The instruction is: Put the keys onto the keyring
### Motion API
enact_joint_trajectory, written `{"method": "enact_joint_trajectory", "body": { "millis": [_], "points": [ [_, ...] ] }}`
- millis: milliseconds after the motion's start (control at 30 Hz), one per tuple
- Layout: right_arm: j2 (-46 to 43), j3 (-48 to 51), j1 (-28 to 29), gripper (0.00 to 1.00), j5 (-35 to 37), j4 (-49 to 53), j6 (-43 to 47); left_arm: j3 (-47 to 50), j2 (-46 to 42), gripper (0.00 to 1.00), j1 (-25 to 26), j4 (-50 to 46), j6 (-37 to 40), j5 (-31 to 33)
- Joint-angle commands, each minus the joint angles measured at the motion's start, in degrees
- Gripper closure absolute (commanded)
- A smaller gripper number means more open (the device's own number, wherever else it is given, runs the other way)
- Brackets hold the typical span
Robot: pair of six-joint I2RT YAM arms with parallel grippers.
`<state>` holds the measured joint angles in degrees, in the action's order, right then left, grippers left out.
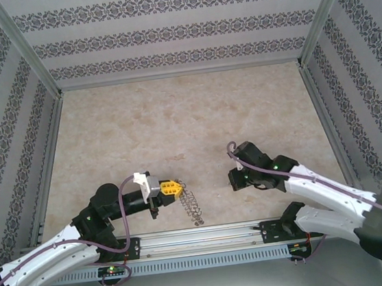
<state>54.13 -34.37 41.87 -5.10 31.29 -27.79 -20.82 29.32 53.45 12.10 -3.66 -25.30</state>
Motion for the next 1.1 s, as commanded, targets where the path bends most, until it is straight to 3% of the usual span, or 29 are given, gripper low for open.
{"method": "enact_joint_trajectory", "body": {
  "millis": [0, 233, 467, 767, 1067],
  "points": [
    [-6.82, 0.26, 2.41, 1.0, -3.95, -8.37, 6.26, -2.91, -0.54, 1.0, -0.71, 2.52, 0.94, -3.69],
    [-17.65, -1.72, 7.35, 1.0, -14.96, -18.06, 14.72, -7.58, 0.73, 1.0, -0.72, -1.39, 4.1, -4.49],
    [-15.37, -7.49, 10.91, 1.0, -24.7, -20.47, 16.52, -9.98, 0.54, 1.0, -0.72, -5.76, 8.7, -4.93],
    [-14.55, -10.77, 22.78, 1.0, -15.38, -17.66, 21.66, -11.13, -0.14, 1.0, -0.72, -8.08, 9.6, -4.55],
    [-7.84, -14.51, 27.06, 1.0, -10.22, -20.16, 24.52, -11.61, -0.67, 1.0, -0.69, -9.04, 9.55, -5.17]
  ]
}}
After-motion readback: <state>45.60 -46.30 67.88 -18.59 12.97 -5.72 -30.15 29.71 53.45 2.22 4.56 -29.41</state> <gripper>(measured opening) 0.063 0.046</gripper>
